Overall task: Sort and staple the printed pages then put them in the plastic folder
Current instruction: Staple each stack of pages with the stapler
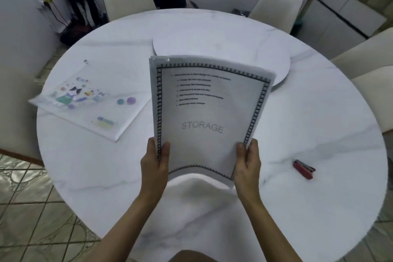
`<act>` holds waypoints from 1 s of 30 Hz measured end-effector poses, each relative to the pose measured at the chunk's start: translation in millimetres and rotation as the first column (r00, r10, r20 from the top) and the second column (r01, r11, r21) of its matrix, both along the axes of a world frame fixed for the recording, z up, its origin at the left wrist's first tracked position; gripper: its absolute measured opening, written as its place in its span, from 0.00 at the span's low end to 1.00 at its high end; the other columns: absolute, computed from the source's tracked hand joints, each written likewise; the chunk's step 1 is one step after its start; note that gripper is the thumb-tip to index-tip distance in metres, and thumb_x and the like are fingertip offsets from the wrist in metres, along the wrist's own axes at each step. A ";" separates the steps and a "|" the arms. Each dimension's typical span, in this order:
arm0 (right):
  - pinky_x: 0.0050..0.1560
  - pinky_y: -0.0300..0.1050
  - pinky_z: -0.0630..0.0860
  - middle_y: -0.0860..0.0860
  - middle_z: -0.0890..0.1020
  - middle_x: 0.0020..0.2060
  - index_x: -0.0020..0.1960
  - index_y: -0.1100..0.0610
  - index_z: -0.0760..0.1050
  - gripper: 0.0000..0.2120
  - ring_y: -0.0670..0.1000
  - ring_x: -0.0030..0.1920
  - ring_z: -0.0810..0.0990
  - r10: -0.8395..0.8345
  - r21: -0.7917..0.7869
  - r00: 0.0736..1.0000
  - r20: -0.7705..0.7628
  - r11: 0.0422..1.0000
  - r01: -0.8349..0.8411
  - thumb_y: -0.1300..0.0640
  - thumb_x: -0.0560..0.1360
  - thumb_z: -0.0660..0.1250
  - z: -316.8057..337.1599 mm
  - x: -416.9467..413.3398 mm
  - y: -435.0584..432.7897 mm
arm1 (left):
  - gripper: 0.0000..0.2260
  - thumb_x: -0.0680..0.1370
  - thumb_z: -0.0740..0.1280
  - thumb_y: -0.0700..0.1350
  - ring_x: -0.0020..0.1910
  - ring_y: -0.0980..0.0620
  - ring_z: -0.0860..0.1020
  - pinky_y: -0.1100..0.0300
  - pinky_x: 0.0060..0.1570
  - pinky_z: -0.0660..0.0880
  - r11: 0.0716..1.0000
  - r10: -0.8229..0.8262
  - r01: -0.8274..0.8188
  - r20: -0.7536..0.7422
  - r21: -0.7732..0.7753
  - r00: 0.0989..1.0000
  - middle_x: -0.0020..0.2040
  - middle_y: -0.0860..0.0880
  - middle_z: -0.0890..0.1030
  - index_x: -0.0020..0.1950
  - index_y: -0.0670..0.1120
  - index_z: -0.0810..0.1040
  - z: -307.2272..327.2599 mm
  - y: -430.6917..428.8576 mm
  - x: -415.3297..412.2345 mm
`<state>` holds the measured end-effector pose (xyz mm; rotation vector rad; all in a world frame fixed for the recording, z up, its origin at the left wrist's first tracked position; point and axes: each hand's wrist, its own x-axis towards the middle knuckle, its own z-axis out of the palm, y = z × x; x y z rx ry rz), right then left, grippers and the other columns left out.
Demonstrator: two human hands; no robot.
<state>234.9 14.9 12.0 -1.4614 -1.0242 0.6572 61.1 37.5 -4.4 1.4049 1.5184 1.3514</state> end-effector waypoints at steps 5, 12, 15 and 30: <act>0.37 0.30 0.68 0.47 0.69 0.34 0.41 0.52 0.64 0.10 0.38 0.32 0.67 0.004 -0.023 0.998 -0.056 1.000 -0.006 0.59 0.80 0.56 -11.6 12.0 -6.8 | 0.03 0.80 0.59 0.40 0.37 0.58 0.74 0.75 0.34 0.70 0.998 -0.009 0.011 0.029 -0.069 1.000 0.40 0.55 0.74 0.50 0.46 0.65 -5.3 -7.2 19.7; 0.46 0.22 0.68 0.42 0.76 0.45 0.49 0.52 0.69 0.05 0.29 0.42 0.74 0.021 -0.155 0.993 -0.120 0.987 -0.040 0.57 0.81 0.55 -34.8 29.7 -5.2 | 0.04 0.80 0.58 0.42 0.37 0.59 0.74 0.74 0.34 0.70 0.989 -0.089 0.080 -0.069 -0.125 0.994 0.40 0.54 0.74 0.54 0.46 0.65 -24.2 -12.0 24.2; 0.38 0.26 0.69 0.47 0.73 0.37 0.44 0.55 0.66 0.07 0.34 0.33 0.71 0.018 -0.167 0.998 -0.053 0.986 -0.027 0.57 0.81 0.56 -38.7 37.7 -2.0 | 0.04 0.80 0.59 0.41 0.37 0.57 0.74 0.73 0.33 0.69 0.986 -0.105 0.088 -0.117 -0.139 0.988 0.43 0.50 0.76 0.54 0.46 0.66 -25.3 -7.2 25.7; 0.54 0.37 0.65 0.57 0.72 0.59 0.64 0.63 0.68 0.15 0.51 0.54 0.72 0.049 -0.428 0.948 0.316 0.899 0.096 0.63 0.78 0.60 -84.9 61.8 -18.3 | 0.18 0.78 0.61 0.42 0.49 0.52 0.74 0.59 0.46 0.68 0.917 -0.227 0.086 -0.334 -0.389 0.915 0.49 0.55 0.74 0.67 0.51 0.65 -62.3 -19.0 22.8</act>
